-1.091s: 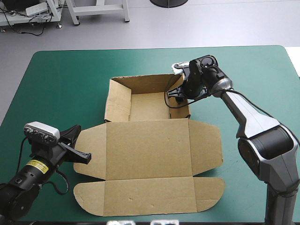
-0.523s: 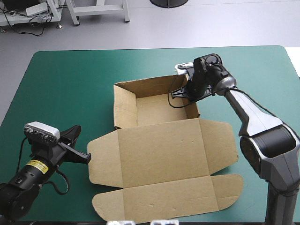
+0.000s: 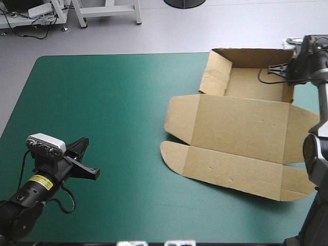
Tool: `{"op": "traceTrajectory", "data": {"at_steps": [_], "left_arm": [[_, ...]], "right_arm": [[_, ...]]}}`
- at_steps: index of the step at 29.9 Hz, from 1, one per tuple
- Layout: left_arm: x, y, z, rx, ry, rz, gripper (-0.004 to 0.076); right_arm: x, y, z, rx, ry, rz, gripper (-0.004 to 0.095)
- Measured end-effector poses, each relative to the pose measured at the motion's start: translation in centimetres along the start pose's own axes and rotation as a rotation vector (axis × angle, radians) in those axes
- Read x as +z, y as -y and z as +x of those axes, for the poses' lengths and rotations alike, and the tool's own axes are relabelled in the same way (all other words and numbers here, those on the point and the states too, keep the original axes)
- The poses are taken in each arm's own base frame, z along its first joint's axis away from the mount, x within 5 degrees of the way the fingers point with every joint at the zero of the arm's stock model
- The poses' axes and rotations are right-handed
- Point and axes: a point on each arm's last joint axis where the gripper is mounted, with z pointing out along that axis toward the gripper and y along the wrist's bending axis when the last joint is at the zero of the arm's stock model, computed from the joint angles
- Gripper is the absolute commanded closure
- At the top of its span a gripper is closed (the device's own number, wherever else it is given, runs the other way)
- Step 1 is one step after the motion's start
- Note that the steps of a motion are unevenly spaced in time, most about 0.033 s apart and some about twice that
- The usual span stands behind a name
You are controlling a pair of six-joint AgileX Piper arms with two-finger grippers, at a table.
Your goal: Fold the box
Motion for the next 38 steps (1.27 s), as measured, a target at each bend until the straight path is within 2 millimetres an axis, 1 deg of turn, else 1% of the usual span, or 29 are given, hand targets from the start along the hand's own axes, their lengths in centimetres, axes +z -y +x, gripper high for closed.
{"op": "traceTrajectory", "data": {"at_steps": [1,5,7,9,13,15,17,19,21,22,23,25,27,28,29,34,37,38], "left_arm": [[0.0,0.0,0.0,0.001,0.000,0.000,0.0729],[0.0,0.0,0.0,0.001,0.000,0.000,0.0729],[0.0,0.0,0.0,0.002,0.000,-0.001,0.0729],[0.0,0.0,0.0,0.002,0.000,-0.001,0.0729],[0.0,0.0,0.0,0.002,0.000,-0.001,0.0729],[0.0,0.0,0.0,0.002,0.000,-0.001,0.0729],[0.0,0.0,0.0,0.002,0.000,-0.001,0.0729],[0.0,0.0,0.0,0.002,0.000,-0.001,0.0729],[0.0,0.0,0.0,0.002,0.000,-0.001,0.0729],[0.0,0.0,0.0,0.002,-0.001,-0.001,0.0729],[0.0,0.0,0.0,0.002,-0.001,-0.001,0.0729],[0.0,0.0,0.0,0.002,-0.002,-0.001,0.0729],[0.0,0.0,0.0,0.002,-0.005,0.000,0.0729],[0.0,0.0,0.1,0.002,-0.008,0.000,0.0729],[0.0,0.0,0.1,0.002,-0.009,0.000,0.0729],[0.0,0.0,0.1,0.002,-0.016,0.000,0.0729],[0.0,0.0,0.1,0.003,-0.016,0.000,0.0729],[0.0,0.0,0.1,0.003,-0.016,0.000,0.0729]], "right_arm": [[0.1,1.7,0.0,0.034,-0.003,0.016,0.0929],[0.9,6.8,0.2,0.138,-0.021,0.068,0.0929],[1.7,8.4,0.5,0.175,-0.041,0.075,0.0929],[2.7,9.4,0.8,0.202,-0.068,0.071,0.0929],[5.3,9.9,1.5,0.217,-0.132,0.063,0.0929],[6.1,9.8,1.7,0.211,-0.148,0.056,0.0929],[6.4,9.7,1.7,0.200,-0.151,0.046,0.0918],[6.4,9.7,1.7,0.193,-0.150,0.043,0.0866],[6.4,9.7,1.7,0.180,-0.149,0.040,0.0785],[6.4,9.8,1.7,0.177,-0.148,0.038,0.0698],[6.4,9.8,1.7,0.175,-0.148,0.039,0.0632],[6.4,9.8,1.7,0.167,-0.148,0.038,0.0445],[6.4,9.8,1.7,0.162,-0.150,0.035,0.0301],[6.4,9.8,1.7,0.163,-0.151,0.033,0.0250],[6.4,9.8,1.7,0.162,-0.152,0.033,0.0225],[6.3,9.8,1.7,0.162,-0.150,0.032,0.0236],[5.1,9.8,1.5,0.185,-0.122,-0.001,0.0246],[4.3,9.9,1.4,0.199,-0.103,-0.020,0.0291]]}}
